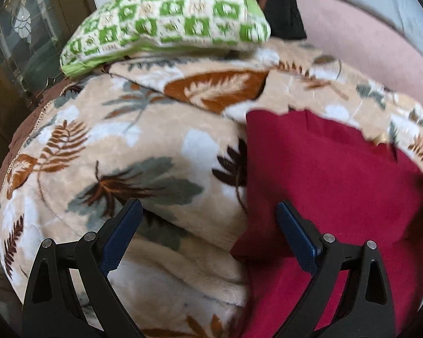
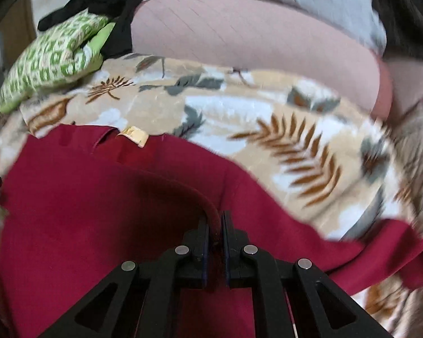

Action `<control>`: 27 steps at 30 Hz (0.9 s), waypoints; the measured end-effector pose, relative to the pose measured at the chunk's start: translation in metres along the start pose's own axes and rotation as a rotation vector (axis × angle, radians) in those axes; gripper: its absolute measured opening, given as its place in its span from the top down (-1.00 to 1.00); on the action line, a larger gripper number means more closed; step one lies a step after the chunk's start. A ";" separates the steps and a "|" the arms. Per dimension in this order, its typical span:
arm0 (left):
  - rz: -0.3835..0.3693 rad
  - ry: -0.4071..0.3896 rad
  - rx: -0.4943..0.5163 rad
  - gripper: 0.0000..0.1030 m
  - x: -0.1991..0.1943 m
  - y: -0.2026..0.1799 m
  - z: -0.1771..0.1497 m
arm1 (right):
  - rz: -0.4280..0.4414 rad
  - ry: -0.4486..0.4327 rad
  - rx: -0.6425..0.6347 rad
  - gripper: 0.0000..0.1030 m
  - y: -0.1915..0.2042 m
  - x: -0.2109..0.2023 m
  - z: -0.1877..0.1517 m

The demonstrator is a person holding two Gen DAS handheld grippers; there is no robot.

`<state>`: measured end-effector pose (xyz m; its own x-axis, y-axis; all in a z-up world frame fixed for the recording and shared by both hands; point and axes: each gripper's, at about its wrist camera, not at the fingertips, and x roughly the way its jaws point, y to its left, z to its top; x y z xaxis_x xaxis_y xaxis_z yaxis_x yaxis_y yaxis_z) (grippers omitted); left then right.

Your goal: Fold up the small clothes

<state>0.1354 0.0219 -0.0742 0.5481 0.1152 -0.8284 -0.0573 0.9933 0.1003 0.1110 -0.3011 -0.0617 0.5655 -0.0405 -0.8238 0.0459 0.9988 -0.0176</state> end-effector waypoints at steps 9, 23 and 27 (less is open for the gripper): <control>-0.009 0.033 -0.003 -0.87 0.013 -0.003 -0.010 | -0.006 0.021 0.150 0.46 -0.038 0.014 -0.007; -0.024 -0.013 0.029 -0.86 -0.018 -0.015 -0.012 | 0.129 0.012 0.186 0.46 -0.021 0.015 -0.031; -0.083 -0.045 0.033 -0.86 -0.038 -0.029 -0.009 | 0.105 -0.040 0.245 0.31 -0.057 -0.021 -0.051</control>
<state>0.1086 -0.0112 -0.0510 0.5865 0.0318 -0.8093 0.0166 0.9985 0.0513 0.0541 -0.3553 -0.0725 0.6098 0.0570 -0.7905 0.1807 0.9611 0.2087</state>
